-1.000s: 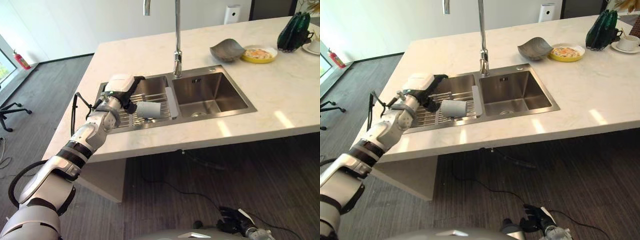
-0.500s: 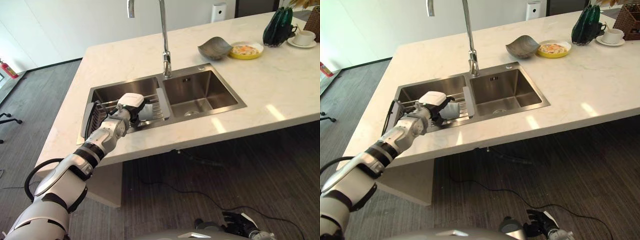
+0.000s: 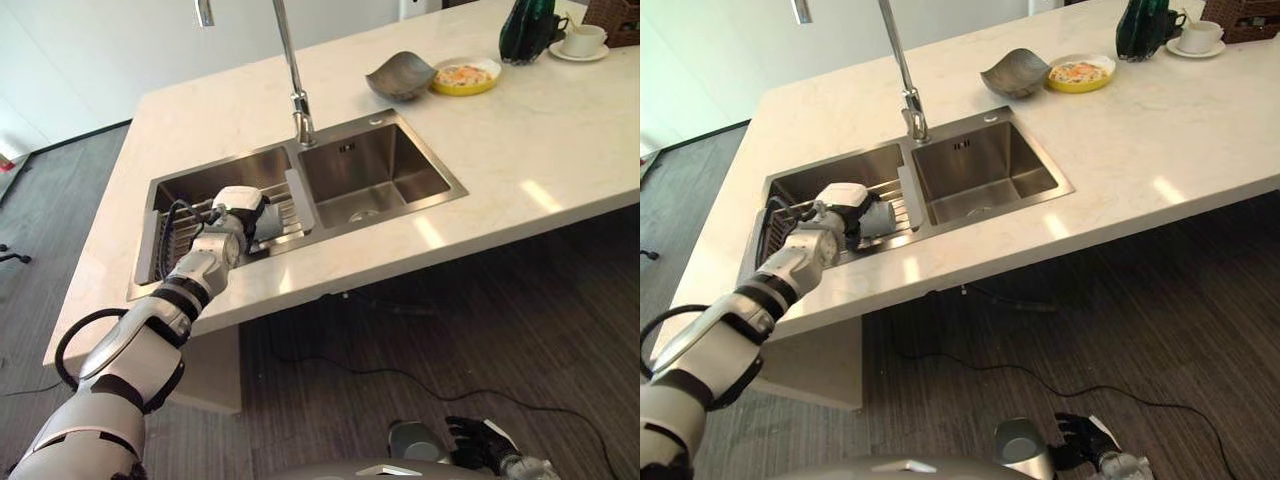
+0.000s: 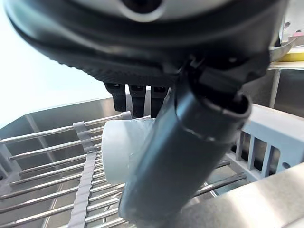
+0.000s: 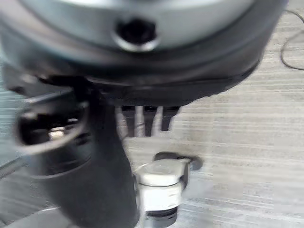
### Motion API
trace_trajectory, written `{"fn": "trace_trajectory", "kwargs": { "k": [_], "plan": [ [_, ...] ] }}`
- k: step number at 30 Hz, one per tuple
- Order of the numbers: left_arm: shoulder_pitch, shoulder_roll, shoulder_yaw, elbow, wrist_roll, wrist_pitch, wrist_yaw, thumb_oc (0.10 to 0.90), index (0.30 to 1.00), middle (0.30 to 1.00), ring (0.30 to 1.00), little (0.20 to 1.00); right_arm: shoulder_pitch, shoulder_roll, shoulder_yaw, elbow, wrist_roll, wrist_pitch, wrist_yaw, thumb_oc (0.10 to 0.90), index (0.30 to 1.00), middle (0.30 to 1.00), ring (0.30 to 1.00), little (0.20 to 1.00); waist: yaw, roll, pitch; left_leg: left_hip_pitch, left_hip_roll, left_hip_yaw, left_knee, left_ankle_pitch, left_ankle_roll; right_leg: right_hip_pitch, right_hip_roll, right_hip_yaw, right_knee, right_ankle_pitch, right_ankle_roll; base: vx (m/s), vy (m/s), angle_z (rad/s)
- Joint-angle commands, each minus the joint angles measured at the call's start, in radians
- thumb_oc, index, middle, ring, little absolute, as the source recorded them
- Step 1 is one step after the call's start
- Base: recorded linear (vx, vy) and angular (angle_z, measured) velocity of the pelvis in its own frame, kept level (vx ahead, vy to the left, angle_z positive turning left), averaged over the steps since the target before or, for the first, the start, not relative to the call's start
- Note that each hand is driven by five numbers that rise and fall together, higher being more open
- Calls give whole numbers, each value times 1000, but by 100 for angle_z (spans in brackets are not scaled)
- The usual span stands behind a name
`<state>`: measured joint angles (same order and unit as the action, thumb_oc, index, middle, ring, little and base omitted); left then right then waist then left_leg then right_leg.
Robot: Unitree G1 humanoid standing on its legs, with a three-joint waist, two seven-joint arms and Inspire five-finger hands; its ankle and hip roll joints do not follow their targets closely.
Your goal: Place the dishes in the dishwasher.
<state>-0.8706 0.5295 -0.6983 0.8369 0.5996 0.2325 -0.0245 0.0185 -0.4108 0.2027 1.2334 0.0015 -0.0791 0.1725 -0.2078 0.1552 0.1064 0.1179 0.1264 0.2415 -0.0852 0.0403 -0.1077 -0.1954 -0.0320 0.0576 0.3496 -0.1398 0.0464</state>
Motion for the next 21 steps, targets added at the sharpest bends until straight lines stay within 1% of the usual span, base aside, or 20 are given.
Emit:
{"fn": "trace_trajectory", "kwargs": {
  "k": [1,3,4,7,10,12,13,14,15,16,19,20,21],
  "plan": [
    [-163,-3,47,87,63,7,-11,800,900,900,900,900,30,31,55,-90,47,-106,1,800,900,900,900,900,-7,-69,-28,46,-9,-65,-2,-61,-18,294,-66,-41,-435,127,94,43,-20,-1],
    [-164,-4,46,89,63,6,-10,800,900,900,900,900,30,31,55,-89,47,-106,0,800,900,900,900,900,-6,-69,-28,46,-8,-65,-2,-61,-19,294,-66,-41,-435,127,94,5,-9,10],
    [-171,-17,38,95,54,3,-8,800,900,900,900,900,21,26,54,-85,50,-108,4,800,900,900,900,900,-9,-66,-27,45,-9,-64,-2,-62,-18,291,-64,-40,-434,127,93,-4,-11,-7],
    [-170,-26,44,150,29,-4,-4,800,900,900,900,900,16,17,54,-87,52,-113,5,800,900,900,900,900,-18,-58,-16,41,-10,-63,-2,-59,-17,280,-63,-33,-429,128,92,-11,-6,-3],
    [-149,-28,61,206,4,-6,-14,800,900,900,900,900,21,7,49,-88,55,-117,7,800,900,900,900,900,-29,-41,3,38,-13,-56,-2,-65,-19,272,-66,-26,-429,124,95,10,15,-7],
    [-141,-28,69,228,-1,-3,-23,800,900,900,900,900,24,6,48,-86,54,-116,7,800,900,900,900,900,-30,-36,3,34,-13,-54,-2,-64,-20,268,-67,-25,-431,126,96,-3,0,-7],
    [-119,-27,86,268,-13,0,-30,800,900,900,900,900,30,4,48,-82,50,-117,7,800,900,900,900,900,-34,-31,7,29,-16,-51,-2,-62,-21,263,-68,-22,-434,129,97,-4,-4,-10],
    [-106,-19,87,292,-4,8,-58,800,900,900,900,900,31,1,48,-79,47,-117,8,800,900,900,900,900,-35,-27,9,25,-14,-48,-2,-59,-22,260,-69,-22,-436,131,98,-4,-4,-10],
    [-106,-19,88,292,-4,8,-59,800,900,900,900,900,31,1,49,-79,47,-117,8,800,900,900,900,900,-35,-27,9,25,-14,-48,-2,-59,-22,259,-69,-22,-436,131,98,-26,-4,-12],
    [-92,-13,110,323,-15,28,-79,800,900,900,900,900,35,0,46,-79,50,-122,4,800,900,900,900,900,-35,-23,15,15,-16,-51,-2,-55,-22,248,-69,-22,-435,135,98,-20,0,-14],
    [-67,-2,125,357,-15,35,-95,800,900,900,900,900,37,-5,42,-85,59,-132,1,800,900,900,900,900,-38,-21,24,2,-15,-50,-2,-51,-23,235,-69,-20,-435,139,99,-32,-2,-8],
    [-56,5,131,372,-13,41,-100,775,862,862,862,862,38,-9,39,-89,62,-135,1,800,900,900,900,900,-39,-20,28,-4,-17,-48,-2,-50,-24,228,-70,-18,-436,142,100,-38,9,-6],
    [-33,17,137,389,-3,42,-120,400,300,300,300,300,35,-14,36,-91,67,-137,1,800,900,900,900,900,-39,-17,35,-13,-17,-43,-2,-49,-24,217,-70,-13,-437,146,101,-31,6,-10]
  ]
}}
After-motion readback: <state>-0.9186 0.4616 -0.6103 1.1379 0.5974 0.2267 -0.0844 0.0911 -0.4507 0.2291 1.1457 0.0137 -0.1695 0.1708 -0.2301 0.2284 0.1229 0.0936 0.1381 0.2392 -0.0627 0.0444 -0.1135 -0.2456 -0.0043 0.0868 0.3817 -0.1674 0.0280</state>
